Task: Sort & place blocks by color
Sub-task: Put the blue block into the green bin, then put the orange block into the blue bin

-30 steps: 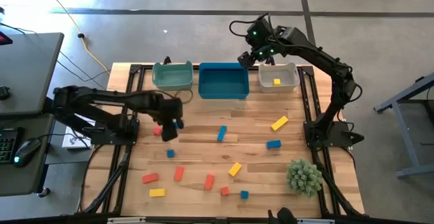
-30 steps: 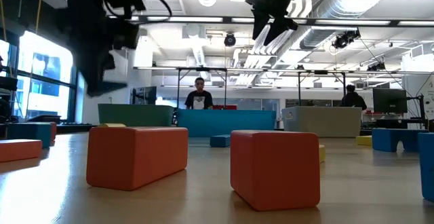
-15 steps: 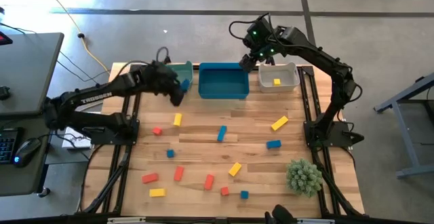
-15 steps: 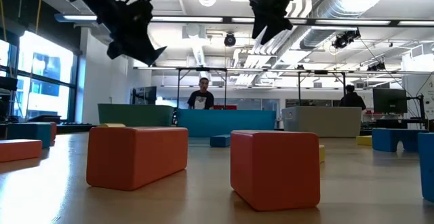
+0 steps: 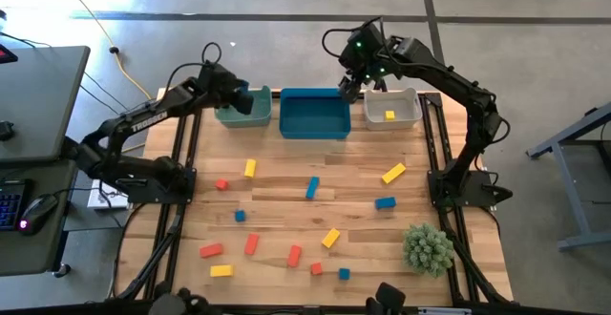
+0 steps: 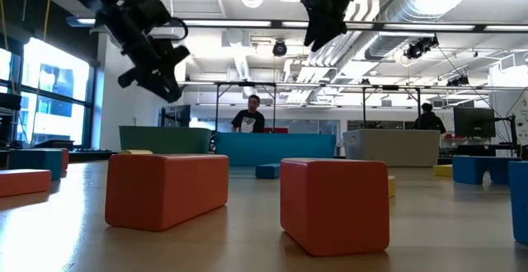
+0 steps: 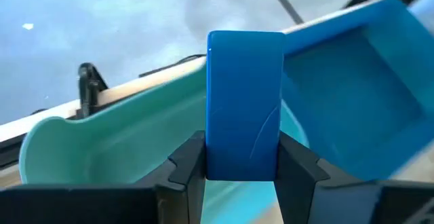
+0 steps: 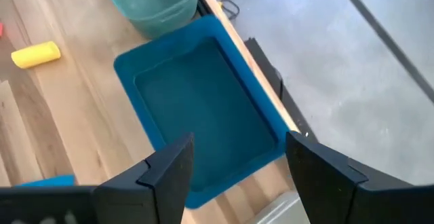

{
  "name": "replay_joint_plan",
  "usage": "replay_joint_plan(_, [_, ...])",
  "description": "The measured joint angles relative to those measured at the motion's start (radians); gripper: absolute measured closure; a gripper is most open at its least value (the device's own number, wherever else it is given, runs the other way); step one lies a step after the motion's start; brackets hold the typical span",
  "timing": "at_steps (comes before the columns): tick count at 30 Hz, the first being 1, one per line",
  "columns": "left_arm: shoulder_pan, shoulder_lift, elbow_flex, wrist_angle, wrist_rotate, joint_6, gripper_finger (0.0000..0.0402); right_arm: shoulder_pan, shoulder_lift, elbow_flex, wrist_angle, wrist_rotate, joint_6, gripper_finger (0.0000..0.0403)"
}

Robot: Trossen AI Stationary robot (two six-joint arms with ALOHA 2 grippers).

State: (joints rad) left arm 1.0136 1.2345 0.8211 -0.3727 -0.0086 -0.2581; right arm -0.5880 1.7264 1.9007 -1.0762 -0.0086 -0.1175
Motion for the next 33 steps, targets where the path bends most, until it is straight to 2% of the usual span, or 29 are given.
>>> replay_joint_plan(10, [0.034,0.196,0.000,0.030,-0.027,0.006,0.0290,-0.001,0.000,0.000,0.057,0.000,-0.048,0.0181])
replay_joint_plan(15, [0.034,0.217,0.000,0.029,-0.029,-0.008,0.0283,-0.001,0.000,0.000,0.055,0.000,-0.048,0.0181])
replay_joint_plan(21, [0.034,0.218,0.000,0.025,-0.024,0.004,0.0242,0.003,0.000,0.000,0.054,0.000,-0.041,0.0181])
replay_joint_plan(28, [0.034,0.215,0.000,0.025,0.074,-0.012,0.0199,0.049,0.000,0.000,0.045,0.003,-0.014,0.0181])
replay_joint_plan(33, [0.034,0.172,0.000,0.022,0.156,-0.027,0.0192,0.095,0.000,0.000,0.046,-0.037,0.035,0.0181])
